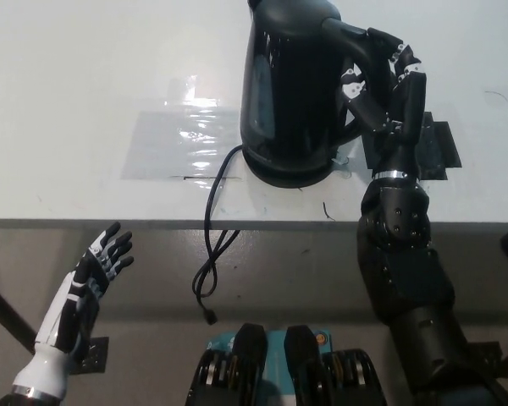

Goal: A kettle and its base are kept separately on the desk infront of the robot and the robot uses its right hand to lift the kettle by its handle and places it on its base to align it correctly.

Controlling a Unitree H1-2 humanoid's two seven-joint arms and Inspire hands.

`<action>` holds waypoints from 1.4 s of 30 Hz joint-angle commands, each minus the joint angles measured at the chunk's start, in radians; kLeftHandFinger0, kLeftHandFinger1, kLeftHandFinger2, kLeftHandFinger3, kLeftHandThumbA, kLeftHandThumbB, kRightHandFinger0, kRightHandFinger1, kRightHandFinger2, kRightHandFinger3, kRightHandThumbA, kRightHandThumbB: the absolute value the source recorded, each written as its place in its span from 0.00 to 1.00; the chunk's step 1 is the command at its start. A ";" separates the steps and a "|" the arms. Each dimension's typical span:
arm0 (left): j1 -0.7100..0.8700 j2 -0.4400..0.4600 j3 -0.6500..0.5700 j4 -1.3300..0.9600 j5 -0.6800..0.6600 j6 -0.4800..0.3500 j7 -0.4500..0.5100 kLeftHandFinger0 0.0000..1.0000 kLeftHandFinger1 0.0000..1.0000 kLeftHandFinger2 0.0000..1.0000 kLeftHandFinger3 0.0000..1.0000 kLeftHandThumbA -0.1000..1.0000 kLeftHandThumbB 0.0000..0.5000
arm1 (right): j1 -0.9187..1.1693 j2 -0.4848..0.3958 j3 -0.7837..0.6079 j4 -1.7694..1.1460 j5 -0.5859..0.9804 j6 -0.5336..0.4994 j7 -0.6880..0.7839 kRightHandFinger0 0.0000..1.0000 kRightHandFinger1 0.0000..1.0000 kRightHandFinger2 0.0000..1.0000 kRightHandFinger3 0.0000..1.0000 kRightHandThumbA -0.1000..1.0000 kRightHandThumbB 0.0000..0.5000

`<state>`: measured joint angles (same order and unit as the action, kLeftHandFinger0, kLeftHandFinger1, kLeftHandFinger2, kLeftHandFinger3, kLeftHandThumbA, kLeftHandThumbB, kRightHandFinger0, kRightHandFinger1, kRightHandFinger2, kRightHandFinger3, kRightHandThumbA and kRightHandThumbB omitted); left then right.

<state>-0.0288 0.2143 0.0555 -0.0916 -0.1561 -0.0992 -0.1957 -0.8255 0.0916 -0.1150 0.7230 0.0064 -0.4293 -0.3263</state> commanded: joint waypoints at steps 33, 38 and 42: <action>-0.035 0.031 0.004 -0.035 -0.012 0.011 -0.016 1.00 1.00 1.00 1.00 1.00 0.13 | 0.059 -0.013 0.118 -0.116 -0.124 0.028 0.021 0.69 1.00 1.00 1.00 0.74 0.88; -0.033 0.028 0.005 -0.031 -0.016 0.010 -0.015 1.00 1.00 1.00 1.00 1.00 0.14 | 0.065 -0.062 0.148 -0.105 -0.049 0.033 0.181 1.00 1.00 1.00 1.00 0.95 1.00; -0.032 0.025 0.007 -0.034 -0.018 0.013 -0.011 1.00 1.00 1.00 1.00 1.00 0.16 | 0.055 -0.097 0.159 -0.090 -0.037 0.044 0.227 1.00 1.00 1.00 1.00 0.97 1.00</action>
<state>-0.0471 0.2267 0.0562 -0.0921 -0.1564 -0.0785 -0.1957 -0.7373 0.0181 0.0201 0.6310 -0.0746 -0.4062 -0.2360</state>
